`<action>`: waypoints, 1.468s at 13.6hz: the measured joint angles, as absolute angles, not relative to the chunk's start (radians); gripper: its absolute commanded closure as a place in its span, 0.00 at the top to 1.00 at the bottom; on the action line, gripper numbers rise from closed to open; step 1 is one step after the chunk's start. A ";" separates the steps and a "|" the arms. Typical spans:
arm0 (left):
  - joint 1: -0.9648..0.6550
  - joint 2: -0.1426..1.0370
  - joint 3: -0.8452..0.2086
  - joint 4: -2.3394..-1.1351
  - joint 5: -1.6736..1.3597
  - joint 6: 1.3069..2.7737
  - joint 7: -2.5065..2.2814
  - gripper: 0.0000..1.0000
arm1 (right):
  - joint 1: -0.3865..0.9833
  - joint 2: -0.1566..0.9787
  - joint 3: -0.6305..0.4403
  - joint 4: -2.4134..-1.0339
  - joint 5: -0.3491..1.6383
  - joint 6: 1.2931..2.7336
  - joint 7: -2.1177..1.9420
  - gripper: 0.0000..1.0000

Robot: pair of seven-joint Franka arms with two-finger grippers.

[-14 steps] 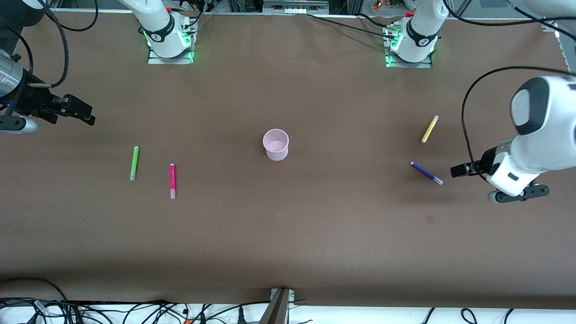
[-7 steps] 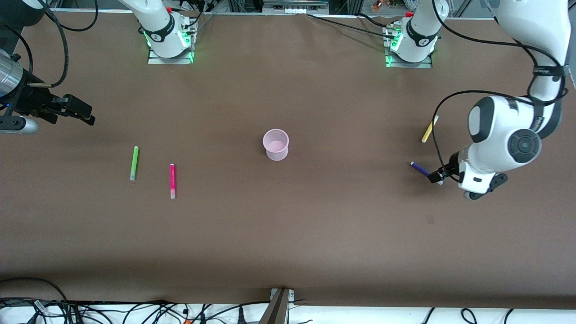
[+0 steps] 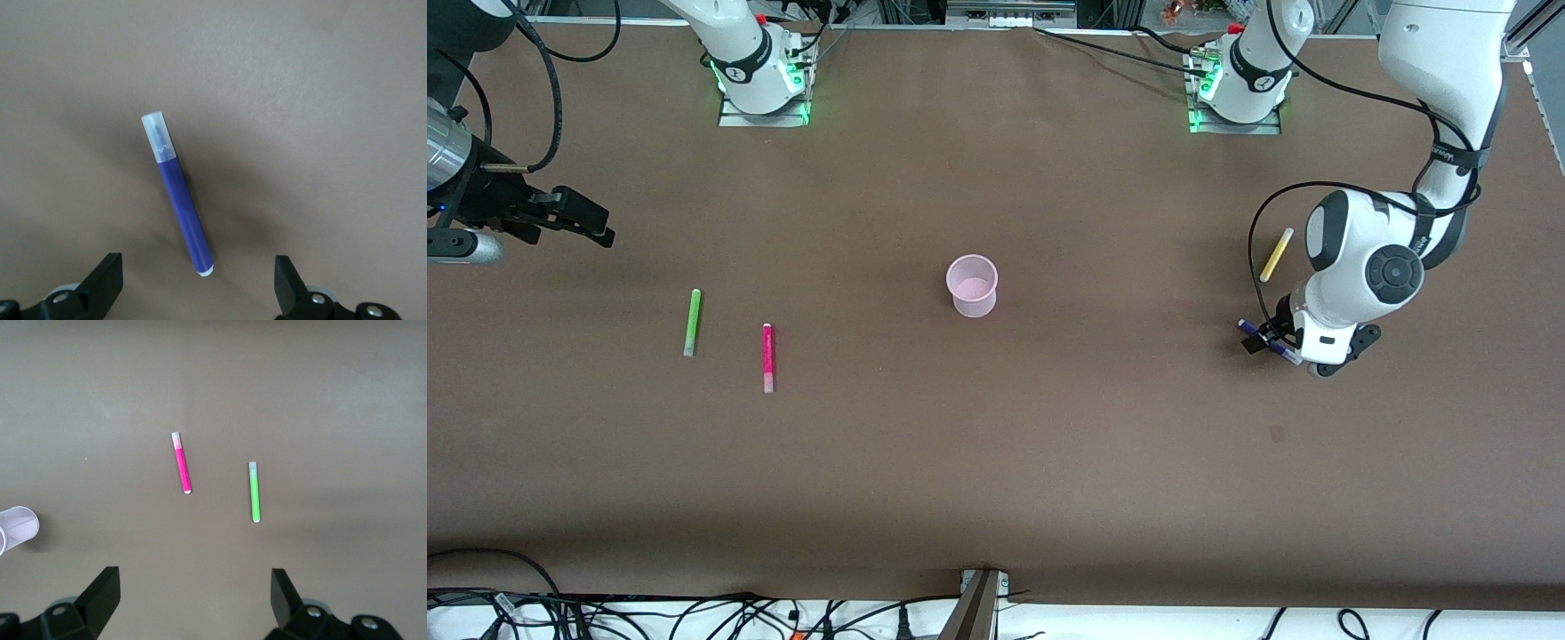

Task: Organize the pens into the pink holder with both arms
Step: 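Lower the left gripper onto the blue marker and grasp it, then carry the blue marker to the holder while the right gripper reaches the pink marker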

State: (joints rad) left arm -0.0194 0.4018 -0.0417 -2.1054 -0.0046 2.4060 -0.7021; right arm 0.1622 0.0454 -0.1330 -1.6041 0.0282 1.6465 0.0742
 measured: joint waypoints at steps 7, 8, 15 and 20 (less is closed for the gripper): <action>-0.019 0.422 -0.042 -2.150 -0.005 2.466 -0.704 0.57 | 0.162 0.045 -0.133 -1.604 0.028 1.646 0.074 1.00; -0.019 0.430 -0.042 -2.151 -0.005 2.479 -0.704 0.57 | 0.162 0.045 -0.133 -1.604 0.028 1.646 0.074 1.00; -0.019 0.471 -0.042 -2.150 -0.005 2.524 -0.704 0.31 | 0.162 0.045 -0.133 -1.602 0.028 1.646 0.074 1.00; -0.027 0.470 -0.045 -2.148 -0.004 2.529 -0.703 0.00 | 0.175 0.045 -0.131 -1.602 0.028 1.646 0.074 1.00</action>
State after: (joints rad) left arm -0.0267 0.4695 -0.0446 -2.1476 -0.0037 2.5294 -0.7035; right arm 0.1754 0.0454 -0.1311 -1.6023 0.0282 1.6462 0.0743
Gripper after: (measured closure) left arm 0.819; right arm 0.000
